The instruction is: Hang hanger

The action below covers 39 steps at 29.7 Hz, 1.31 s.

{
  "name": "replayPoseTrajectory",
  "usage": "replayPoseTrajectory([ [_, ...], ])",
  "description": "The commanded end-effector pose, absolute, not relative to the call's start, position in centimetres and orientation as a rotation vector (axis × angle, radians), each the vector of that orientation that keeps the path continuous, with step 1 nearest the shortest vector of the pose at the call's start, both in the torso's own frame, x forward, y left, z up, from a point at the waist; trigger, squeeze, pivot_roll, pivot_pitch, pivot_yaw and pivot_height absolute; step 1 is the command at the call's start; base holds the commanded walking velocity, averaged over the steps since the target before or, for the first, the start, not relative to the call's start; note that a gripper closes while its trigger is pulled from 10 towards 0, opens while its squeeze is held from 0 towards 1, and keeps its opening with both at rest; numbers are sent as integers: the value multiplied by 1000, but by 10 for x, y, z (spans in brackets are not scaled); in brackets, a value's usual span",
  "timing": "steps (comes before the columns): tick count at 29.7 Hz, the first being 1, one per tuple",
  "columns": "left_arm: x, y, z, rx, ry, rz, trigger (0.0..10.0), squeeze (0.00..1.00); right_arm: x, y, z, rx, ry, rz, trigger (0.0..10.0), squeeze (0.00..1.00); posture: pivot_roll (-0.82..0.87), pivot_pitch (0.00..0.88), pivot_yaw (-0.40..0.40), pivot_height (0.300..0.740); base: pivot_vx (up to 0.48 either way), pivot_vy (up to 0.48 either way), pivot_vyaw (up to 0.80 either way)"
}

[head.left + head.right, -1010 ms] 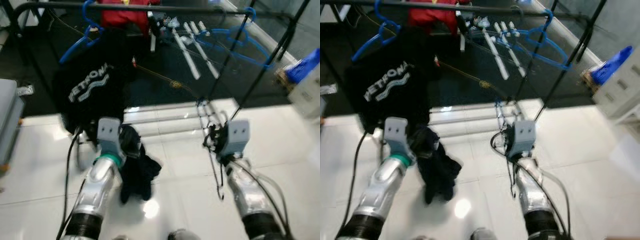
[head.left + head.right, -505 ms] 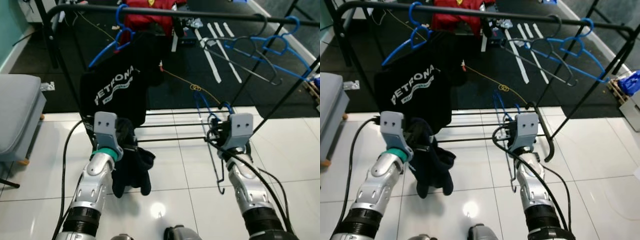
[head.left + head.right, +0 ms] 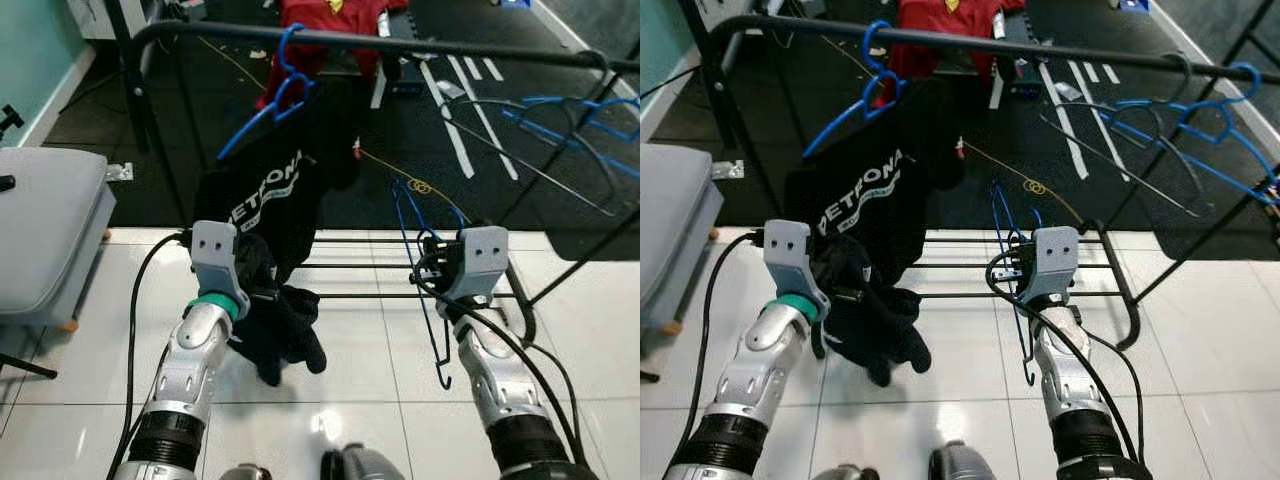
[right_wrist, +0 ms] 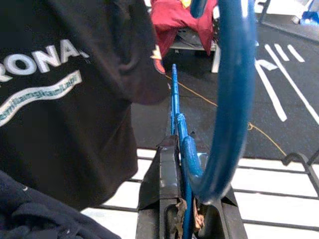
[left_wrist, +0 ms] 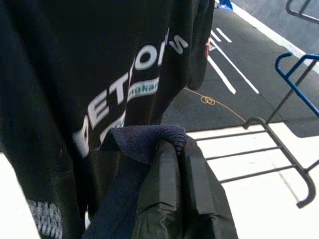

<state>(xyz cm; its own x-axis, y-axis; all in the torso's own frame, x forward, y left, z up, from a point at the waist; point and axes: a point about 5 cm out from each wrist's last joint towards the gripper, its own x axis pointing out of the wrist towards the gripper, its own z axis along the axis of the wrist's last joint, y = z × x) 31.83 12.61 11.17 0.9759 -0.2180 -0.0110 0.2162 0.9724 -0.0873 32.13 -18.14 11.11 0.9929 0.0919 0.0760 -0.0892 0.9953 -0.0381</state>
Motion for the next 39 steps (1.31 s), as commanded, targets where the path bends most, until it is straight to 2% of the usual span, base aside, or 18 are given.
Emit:
replayPoseTrajectory([
  [1, 318, 122, 117, -87, -2, -237, 10000, 0, 318, -188, 106, -28, -57, 68, 10000, 0, -82, 69, 16, 740, 311, 0, 0],
  [30, 319, 120, 117, -88, -4, -253, 10000, 0, 318, -196, 111, -36, -77, 32, 10000, 0, -88, 57, 21, 740, 308, 0, 0],
  [32, 318, 119, 117, -92, 3, -258, 10000, 0, 321, -207, 127, -40, -119, -6, 10000, 0, -89, 66, 22, 740, 146, 0, 0],
  [34, 318, 119, 117, -92, 3, -258, 10000, 0, 321, -207, 127, -40, -119, -6, 10000, 0, -89, 66, 22, 740, 0, 0, 0],
  [39, 315, 117, 116, -82, 8, -278, 10000, 0, 326, -224, 173, -52, -265, -55, 10000, 0, -89, 86, 21, 740, 0, 0, 0],
])
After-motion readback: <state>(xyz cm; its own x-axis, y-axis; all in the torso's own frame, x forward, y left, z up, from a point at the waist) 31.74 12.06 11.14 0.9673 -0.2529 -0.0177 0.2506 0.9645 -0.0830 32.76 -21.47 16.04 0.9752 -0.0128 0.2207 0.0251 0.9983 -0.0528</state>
